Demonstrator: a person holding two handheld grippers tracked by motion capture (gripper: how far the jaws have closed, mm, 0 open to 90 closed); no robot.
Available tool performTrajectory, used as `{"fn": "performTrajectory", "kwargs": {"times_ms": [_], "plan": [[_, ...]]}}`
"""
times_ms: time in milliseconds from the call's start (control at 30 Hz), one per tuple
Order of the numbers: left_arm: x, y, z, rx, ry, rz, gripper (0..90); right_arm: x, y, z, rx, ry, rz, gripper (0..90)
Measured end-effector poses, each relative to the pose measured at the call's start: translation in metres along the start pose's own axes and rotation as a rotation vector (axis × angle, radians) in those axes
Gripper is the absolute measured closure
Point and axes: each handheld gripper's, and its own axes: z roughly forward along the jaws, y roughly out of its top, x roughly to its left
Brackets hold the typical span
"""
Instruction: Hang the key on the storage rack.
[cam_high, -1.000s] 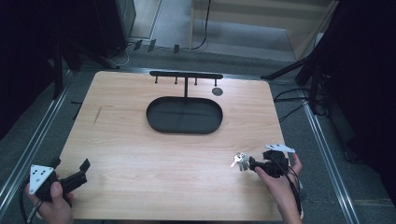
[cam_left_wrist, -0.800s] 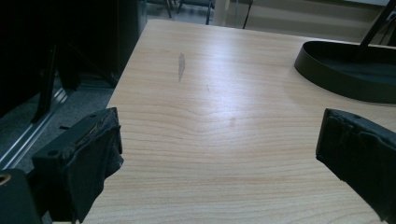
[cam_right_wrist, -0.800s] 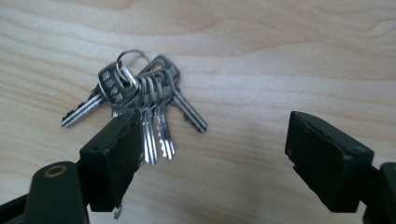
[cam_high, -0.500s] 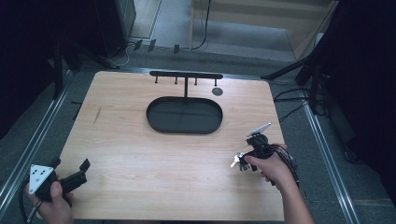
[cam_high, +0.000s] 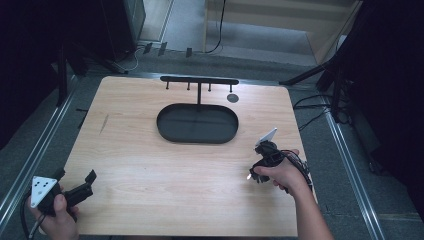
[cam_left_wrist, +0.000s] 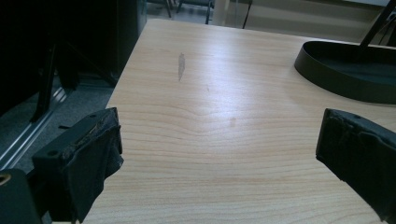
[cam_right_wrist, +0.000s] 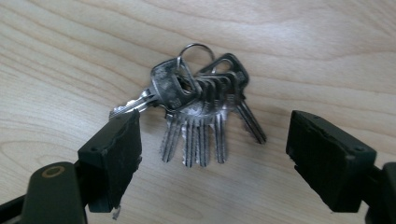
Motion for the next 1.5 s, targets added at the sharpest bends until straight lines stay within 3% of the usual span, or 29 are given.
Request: {"fn": "performTrajectory", "kwargs": {"times_ms": [167,533,1100,1200,1267,1367,1400,1433,1467,1500], "plan": [[0.000,0.000,0.000,-0.001,0.000,-0.002,0.4,-0.002,0.001,0.005,0.006,-0.017,-0.023,20.2],[0.000,0.000,0.000,0.001,0.000,0.000,0.4,-0.005,-0.002,0.007,-0.014,0.018,-0.046,27.0],[0.000,0.000,0.001,0.001,0.000,-0.004,0.4,-0.004,-0.005,0.007,-0.043,0.009,-0.086,33.3],[0.000,0.000,0.001,0.002,0.000,-0.004,0.4,-0.004,-0.006,0.006,-0.041,0.008,-0.098,38.0],[0.000,0.000,0.001,0.002,-0.001,-0.004,0.4,-0.007,-0.007,0.004,-0.036,0.008,-0.108,49.7],[0.000,0.000,0.001,0.002,0.000,-0.003,0.4,-0.008,-0.007,0.003,-0.033,0.009,-0.119,55.2],[0.000,0.000,0.001,0.004,0.001,-0.002,0.4,-0.009,-0.007,0.002,-0.032,0.009,-0.128,63.0],[0.000,0.000,0.001,0.004,0.001,-0.002,0.4,-0.009,-0.007,0.002,-0.032,0.009,-0.128,63.0],[0.000,0.000,0.001,0.004,0.002,-0.002,0.4,-0.010,-0.007,0.002,-0.033,0.012,-0.138,71.3],[0.000,0.000,0.001,0.005,0.002,-0.002,0.4,-0.010,-0.007,0.002,-0.033,0.012,-0.138,71.3]]}}
